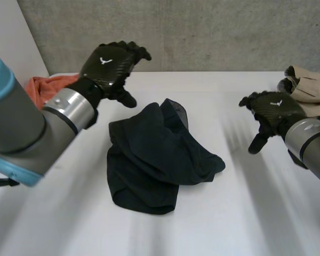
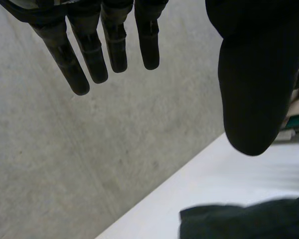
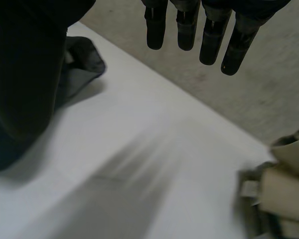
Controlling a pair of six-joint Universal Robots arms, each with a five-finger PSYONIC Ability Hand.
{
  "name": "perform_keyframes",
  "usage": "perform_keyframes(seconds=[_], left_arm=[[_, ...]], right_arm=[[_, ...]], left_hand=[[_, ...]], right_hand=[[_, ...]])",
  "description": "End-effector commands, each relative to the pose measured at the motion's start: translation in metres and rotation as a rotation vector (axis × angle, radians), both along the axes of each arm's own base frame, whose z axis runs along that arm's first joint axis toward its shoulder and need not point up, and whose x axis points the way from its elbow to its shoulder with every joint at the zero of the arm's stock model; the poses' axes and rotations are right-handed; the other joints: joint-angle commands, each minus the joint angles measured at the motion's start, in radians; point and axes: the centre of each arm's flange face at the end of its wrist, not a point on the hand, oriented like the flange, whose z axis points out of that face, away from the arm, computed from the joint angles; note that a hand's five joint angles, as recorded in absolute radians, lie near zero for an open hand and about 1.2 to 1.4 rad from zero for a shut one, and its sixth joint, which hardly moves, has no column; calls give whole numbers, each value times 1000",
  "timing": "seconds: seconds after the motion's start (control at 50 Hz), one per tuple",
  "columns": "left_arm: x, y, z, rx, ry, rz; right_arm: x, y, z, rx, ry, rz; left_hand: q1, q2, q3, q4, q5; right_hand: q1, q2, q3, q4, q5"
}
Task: Fold the laundry.
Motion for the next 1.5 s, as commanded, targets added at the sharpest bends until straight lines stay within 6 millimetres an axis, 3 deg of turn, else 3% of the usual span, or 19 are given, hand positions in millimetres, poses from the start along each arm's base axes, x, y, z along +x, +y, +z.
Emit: perform_keyframes(seconds=[0.02, 0.12, 0.32, 0.4, 0.44, 0.54, 0.62, 0.66, 0.7, 0.72, 0.78, 0.86, 0.88, 0.94, 1.04, 1.18, 1.28, 1.4, 1.5], left_arm=[[2, -35, -37, 52, -189, -157], [-10, -41, -68, 62, -327, -222], [-20, -36, -103, 47, -471, -243], [-18, -38, -113, 69, -499, -205], [-18, -38, -112, 64, -512, -180], [-22, -34, -109, 62, -519, -151], [-24, -26, -83, 11, -507, -121], [-19, -20, -65, -11, -499, -86], [-15, -14, -55, -23, -496, -60], [-13, -11, -48, -30, -493, -44], [-3, -3, -21, -56, -465, 42], [11, 9, 18, -67, -365, 149], [15, 15, 36, -78, -303, 176], [22, 24, 64, -101, -207, 196], [37, 48, 131, -229, -9, 210], [46, 75, 173, -330, 115, 198], [56, 95, 195, -393, 155, 199], [57, 95, 197, -394, 153, 201], [40, 58, 160, -281, 77, 196]], right_arm=[[7, 11, -40, 204, -82, 17], [21, 19, -61, 251, -116, 47], [42, 18, -95, 233, -125, 104], [54, 18, -103, 194, -122, 146], [59, 14, -108, 172, -131, 156], [68, 9, -111, 147, -134, 167], [69, 2, -98, 106, -145, 161], [68, 2, -79, 61, -146, 167], [66, 5, -55, -1, -135, 178], [63, 11, -29, -65, -102, 193], [58, 22, 2, -148, -23, 219], [50, 36, 52, -295, 95, 238], [48, 39, 70, -340, 110, 234], [46, 44, 96, -396, 99, 211], [41, 49, 150, -546, 51, 155], [24, 73, 208, -693, -28, 104], [17, 88, 224, -713, -38, 103], [20, 81, 218, -666, -19, 110], [31, 55, 194, -580, 14, 118]], left_hand=[[38, 52, 50, 56, 77], [32, 46, 44, 50, 71], [170, 184, 182, 188, 209], [543, 557, 554, 560, 581], [838, 852, 849, 855, 877], [1010, 1024, 1021, 1027, 1049], [1010, 1024, 1021, 1027, 1049], [1010, 1024, 1021, 1027, 1049], [1010, 1024, 1021, 1027, 1049], [1010, 1024, 1021, 1027, 1049], [1010, 1024, 1021, 1027, 1049], [1010, 1024, 1021, 1027, 1049], [1010, 1024, 1021, 1027, 1049], [1010, 1024, 1021, 1027, 1049], [1010, 1024, 1021, 1027, 1049], [1010, 1024, 1021, 1027, 1049], [1010, 1024, 1021, 1027, 1049], [1010, 1024, 1021, 1027, 1049], [1010, 1024, 1021, 1027, 1049]], right_hand=[[-25, -51, -36, -59, -54], [-25, -51, -36, -59, -54], [-25, -51, -36, -59, -54], [251, 226, 241, 217, 222], [676, 651, 666, 642, 648], [1195, 1170, 1185, 1161, 1167], [1196, 1171, 1186, 1163, 1168], [1196, 1171, 1186, 1163, 1168], [1196, 1171, 1186, 1163, 1168], [1196, 1171, 1186, 1163, 1168], [1196, 1171, 1186, 1163, 1168], [1196, 1171, 1186, 1163, 1168], [1196, 1171, 1186, 1163, 1168], [1196, 1171, 1186, 1163, 1168], [1196, 1171, 1186, 1163, 1168], [1196, 1171, 1186, 1163, 1168], [1196, 1171, 1186, 1163, 1168], [1196, 1171, 1186, 1163, 1168], [1196, 1171, 1186, 1163, 1168]])
